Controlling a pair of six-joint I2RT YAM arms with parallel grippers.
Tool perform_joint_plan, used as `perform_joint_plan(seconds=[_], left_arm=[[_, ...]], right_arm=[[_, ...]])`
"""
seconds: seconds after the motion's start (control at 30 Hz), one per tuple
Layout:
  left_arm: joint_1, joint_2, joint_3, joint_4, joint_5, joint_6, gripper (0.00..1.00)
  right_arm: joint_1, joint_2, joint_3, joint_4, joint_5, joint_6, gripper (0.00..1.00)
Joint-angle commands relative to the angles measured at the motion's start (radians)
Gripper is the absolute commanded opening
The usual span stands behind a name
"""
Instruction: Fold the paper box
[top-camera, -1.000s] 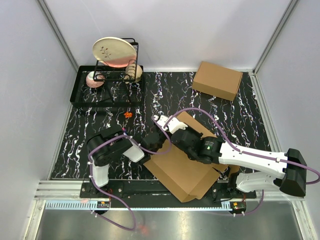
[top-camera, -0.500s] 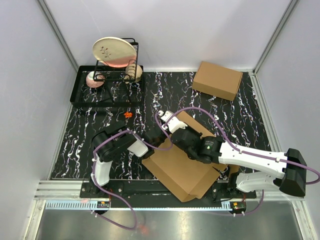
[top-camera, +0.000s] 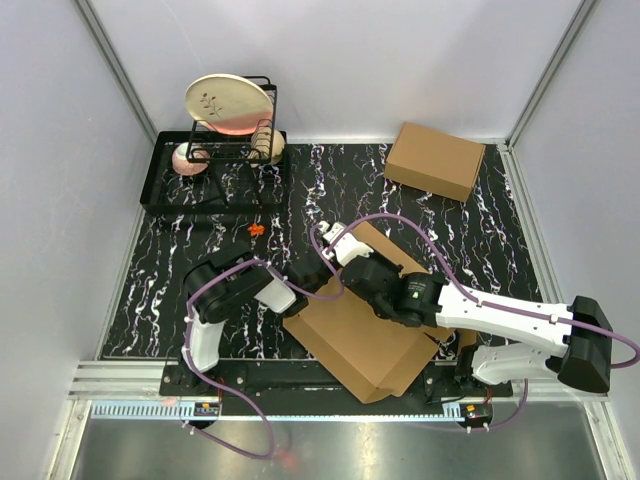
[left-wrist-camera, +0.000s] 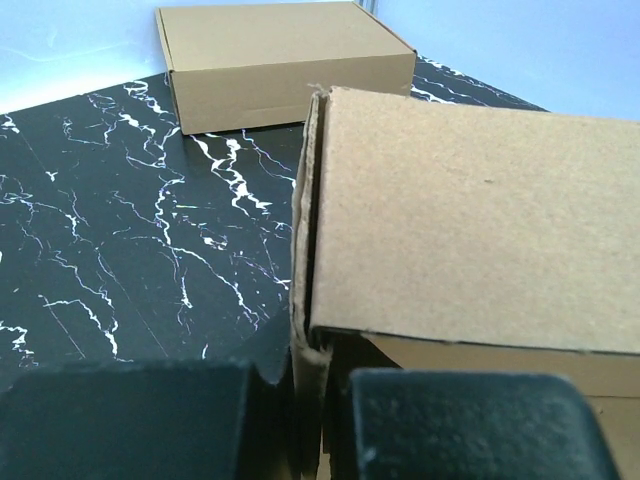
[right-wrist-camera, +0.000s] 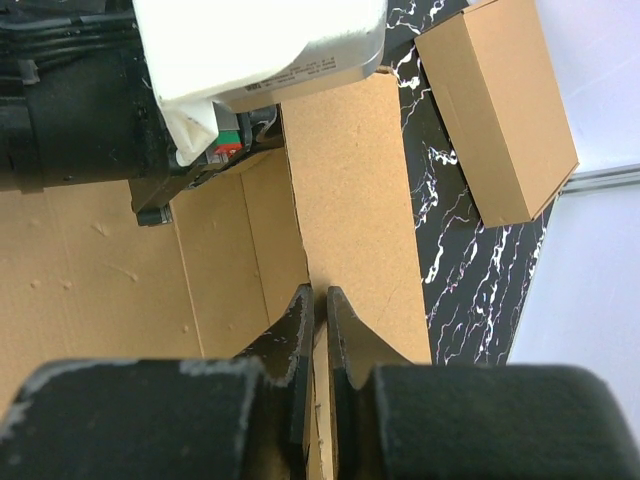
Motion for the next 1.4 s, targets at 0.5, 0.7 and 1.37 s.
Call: perform_joint_plan(seconds=[0.5, 0.7, 1.37], left_arm=[[-0.014, -0.067, -0.032, 0.232, -0.058, 0.074, 0.0], [-0.012, -0.115, -0.069, 0.233, -0.096, 0.098, 0.0], [-0.04, -0.26, -0.168, 0.1, -0.487, 0.034, 0.0]], right_arm=[[0.019, 0.027, 0.005, -0.014, -0.053, 0.012, 0.24], [0.019, 0.007, 0.059, -0.014, 0.002, 0.017, 0.43], [0.016, -0.122, 0.159, 0.158, 0.2, 0.051, 0.66]])
